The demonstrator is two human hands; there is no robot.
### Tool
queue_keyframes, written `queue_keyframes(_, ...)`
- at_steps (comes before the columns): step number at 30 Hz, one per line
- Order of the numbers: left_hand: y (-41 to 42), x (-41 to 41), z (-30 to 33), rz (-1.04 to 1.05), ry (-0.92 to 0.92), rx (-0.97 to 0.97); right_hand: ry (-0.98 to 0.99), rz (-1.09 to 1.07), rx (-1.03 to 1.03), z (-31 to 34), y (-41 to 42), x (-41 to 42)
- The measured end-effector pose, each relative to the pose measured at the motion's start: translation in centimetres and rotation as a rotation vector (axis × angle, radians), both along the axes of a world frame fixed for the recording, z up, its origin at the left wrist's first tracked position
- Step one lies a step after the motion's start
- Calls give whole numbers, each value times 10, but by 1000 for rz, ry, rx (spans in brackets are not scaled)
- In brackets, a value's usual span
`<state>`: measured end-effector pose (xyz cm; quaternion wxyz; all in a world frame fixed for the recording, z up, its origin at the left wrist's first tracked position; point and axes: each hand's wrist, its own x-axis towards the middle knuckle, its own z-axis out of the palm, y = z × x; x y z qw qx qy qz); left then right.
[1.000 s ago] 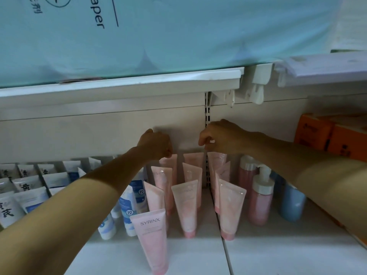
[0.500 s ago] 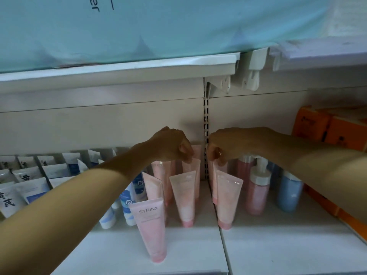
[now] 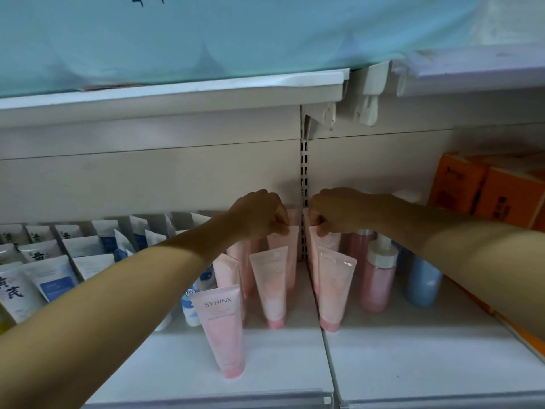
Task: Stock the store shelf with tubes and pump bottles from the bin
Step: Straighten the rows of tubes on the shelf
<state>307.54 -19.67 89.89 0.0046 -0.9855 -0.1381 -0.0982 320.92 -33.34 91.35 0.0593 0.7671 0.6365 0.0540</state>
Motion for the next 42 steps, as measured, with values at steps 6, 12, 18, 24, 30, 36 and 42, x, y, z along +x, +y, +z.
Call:
queue_keyframes(6,-4,-1,1,9,-17,-44,-11,18,-10,-2,-1,3)
queue_keyframes(12,-6,-2,2,25,0,-75,-10,20,3,-2,-3,1)
queue_keyframes(18,-6,-4,3,24,10,-103,18,27,4,-1,-5,1)
queue_keyframes(24,-5,-13,10,-48,-131,-148,90,12,80,5,-9,1)
queue_keyframes(30,-23,-40,32,-93,-191,-267,84,95,225,22,-15,-15)
queue_keyframes(36,-37,-61,29,-34,54,-305,200,36,25,22,-29,-37)
queue_keyframes(42,-36,-62,15,18,127,-168,81,-49,-59,20,-46,-48)
